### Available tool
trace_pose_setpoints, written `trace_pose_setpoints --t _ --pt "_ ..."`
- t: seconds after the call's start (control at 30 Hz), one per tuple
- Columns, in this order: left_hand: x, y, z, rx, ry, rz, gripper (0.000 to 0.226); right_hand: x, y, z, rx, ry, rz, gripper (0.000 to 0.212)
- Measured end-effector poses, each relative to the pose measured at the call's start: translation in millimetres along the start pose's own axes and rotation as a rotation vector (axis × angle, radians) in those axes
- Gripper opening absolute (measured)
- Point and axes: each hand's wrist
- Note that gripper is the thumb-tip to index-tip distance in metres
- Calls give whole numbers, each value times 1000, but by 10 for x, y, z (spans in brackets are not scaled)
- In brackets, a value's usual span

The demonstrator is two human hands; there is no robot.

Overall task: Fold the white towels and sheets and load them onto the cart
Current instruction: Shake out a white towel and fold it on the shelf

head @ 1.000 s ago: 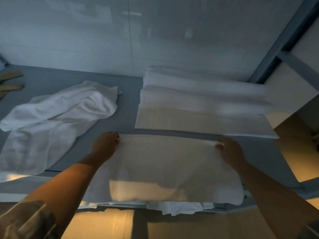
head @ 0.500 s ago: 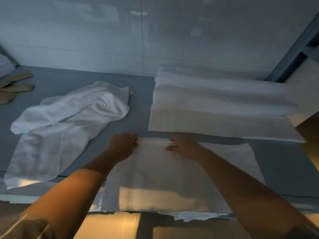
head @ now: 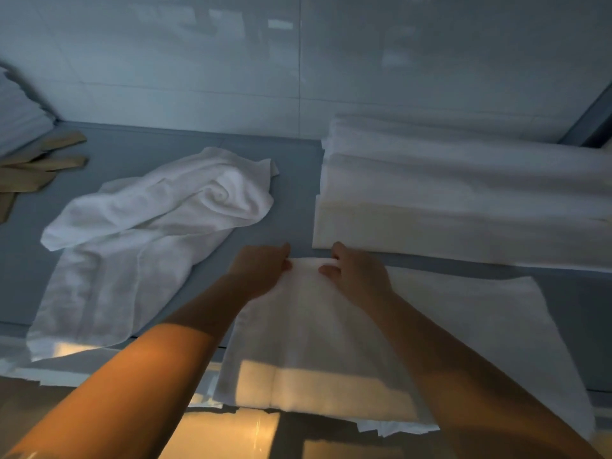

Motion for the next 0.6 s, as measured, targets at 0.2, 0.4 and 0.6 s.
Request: trace_pose_setpoints --t 0.2,0.4,0.6 --pt "165 -7 -297 59 133 59 35 322 -492 -900 -176 -94 -15 44" --pt "-73 160 -1423 -100 -83 -4 36 277 -467 -951 -153 -104 29 45" --pt "-269 248 -1474 -3 -90 -123 26 568 -722 -1619 -238 -125 48 33"
Point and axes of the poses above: each hand's wrist, its own y-axis towards the middle knuckle, its own x-axis out of the back of the hand, z = x × y, and after that the axes turned 4 degrees about z, right-handed
